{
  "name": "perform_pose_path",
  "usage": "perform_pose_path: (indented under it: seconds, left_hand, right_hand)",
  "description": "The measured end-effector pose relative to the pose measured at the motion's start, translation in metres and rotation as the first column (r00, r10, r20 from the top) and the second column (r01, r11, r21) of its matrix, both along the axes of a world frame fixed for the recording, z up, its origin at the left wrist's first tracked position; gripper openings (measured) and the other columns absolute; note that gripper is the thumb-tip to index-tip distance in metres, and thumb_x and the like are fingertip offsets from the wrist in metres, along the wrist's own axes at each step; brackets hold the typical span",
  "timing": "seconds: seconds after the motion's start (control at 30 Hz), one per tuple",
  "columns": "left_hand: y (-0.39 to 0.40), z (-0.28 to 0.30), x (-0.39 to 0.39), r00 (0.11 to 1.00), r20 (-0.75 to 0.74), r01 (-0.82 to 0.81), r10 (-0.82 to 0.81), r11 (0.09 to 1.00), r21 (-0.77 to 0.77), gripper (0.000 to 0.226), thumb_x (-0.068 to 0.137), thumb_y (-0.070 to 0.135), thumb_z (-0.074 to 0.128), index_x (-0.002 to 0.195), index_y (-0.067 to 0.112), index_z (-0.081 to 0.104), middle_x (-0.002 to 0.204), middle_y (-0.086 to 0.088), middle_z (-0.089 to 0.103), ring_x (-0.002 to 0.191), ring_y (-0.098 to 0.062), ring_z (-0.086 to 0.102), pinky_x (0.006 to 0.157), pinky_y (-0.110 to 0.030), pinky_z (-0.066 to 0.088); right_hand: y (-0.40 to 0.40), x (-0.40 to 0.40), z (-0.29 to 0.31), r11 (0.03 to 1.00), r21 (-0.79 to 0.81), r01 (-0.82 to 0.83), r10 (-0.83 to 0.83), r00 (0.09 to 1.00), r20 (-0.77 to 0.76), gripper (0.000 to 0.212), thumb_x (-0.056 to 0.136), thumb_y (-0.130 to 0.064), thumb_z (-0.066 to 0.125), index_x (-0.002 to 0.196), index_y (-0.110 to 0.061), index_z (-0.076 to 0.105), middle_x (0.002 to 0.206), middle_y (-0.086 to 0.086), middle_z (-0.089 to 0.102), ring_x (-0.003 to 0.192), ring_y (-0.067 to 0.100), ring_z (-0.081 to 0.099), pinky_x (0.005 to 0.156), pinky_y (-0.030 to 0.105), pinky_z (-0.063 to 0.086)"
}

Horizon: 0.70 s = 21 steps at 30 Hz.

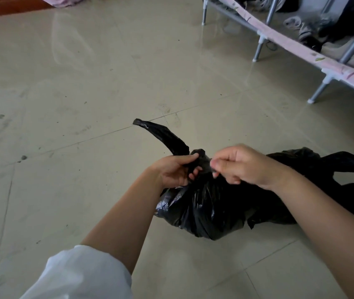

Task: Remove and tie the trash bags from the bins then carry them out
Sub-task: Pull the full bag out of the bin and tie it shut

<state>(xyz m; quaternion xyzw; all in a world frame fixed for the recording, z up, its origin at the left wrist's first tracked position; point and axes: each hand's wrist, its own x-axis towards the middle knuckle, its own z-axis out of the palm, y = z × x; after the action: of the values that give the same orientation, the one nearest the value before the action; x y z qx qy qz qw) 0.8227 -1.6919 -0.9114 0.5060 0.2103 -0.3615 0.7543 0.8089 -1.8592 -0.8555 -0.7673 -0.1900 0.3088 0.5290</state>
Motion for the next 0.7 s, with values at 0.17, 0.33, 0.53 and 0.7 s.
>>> perform_pose_path:
  seconds: [0.17, 0.33, 0.53, 0.7]
  left_hand:
    - [0.008, -0.017, -0.007, 1.000, -0.016, 0.010, -0.008, 0.994, 0.110, 0.052, 0.092, 0.001, 0.047, 0.044, 0.008, 0.065, 0.040, 0.004, 0.062, 0.027, -0.001, 0.048, 0.033, -0.007, 0.037]
    - [0.020, -0.030, -0.020, 0.996, 0.072, -0.051, 0.043, 0.993, 0.108, 0.061, 0.089, -0.012, 0.044, 0.037, 0.019, 0.050, 0.048, 0.004, 0.062, 0.035, 0.001, 0.056, 0.037, -0.009, 0.037]
    - [0.015, -0.027, -0.027, 0.974, 0.213, 0.070, -0.080, 0.996, 0.055, 0.055, 0.070, -0.017, 0.052, 0.033, 0.021, 0.036, 0.048, 0.004, 0.063, 0.041, 0.000, 0.059, 0.040, -0.010, 0.039]
    - [0.017, -0.024, -0.027, 0.941, 0.258, 0.183, -0.218, 0.971, 0.156, 0.048, 0.082, -0.024, 0.044, 0.053, 0.012, 0.032, 0.044, 0.004, 0.063, 0.042, 0.000, 0.060, 0.046, -0.010, 0.048]
  right_hand:
    - [-0.006, -0.012, -0.029, 0.840, -0.433, -0.326, 0.331, 0.941, -0.067, 0.032, 0.093, -0.018, 0.048, 0.064, -0.029, 0.055, 0.036, -0.009, 0.043, 0.037, 0.002, 0.039, 0.049, 0.010, 0.035]
    - [-0.024, 0.001, -0.037, 0.751, -0.609, -0.257, 0.268, 0.960, -0.075, 0.024, 0.094, -0.013, 0.045, 0.108, -0.014, 0.065, 0.082, -0.010, 0.065, 0.071, -0.004, 0.056, 0.069, 0.014, 0.040]
    - [-0.011, 0.010, -0.034, 0.875, -0.482, 0.051, 0.167, 0.902, 0.399, 0.054, 0.085, 0.002, 0.050, 0.135, -0.014, 0.043, 0.142, 0.005, 0.043, 0.133, 0.017, 0.037, 0.100, 0.012, 0.022]
    - [0.003, 0.002, -0.046, 0.818, -0.566, -0.102, 0.247, 0.951, 0.185, 0.040, 0.088, -0.007, 0.051, 0.128, -0.016, 0.054, 0.131, 0.005, 0.058, 0.121, 0.019, 0.052, 0.097, 0.022, 0.036]
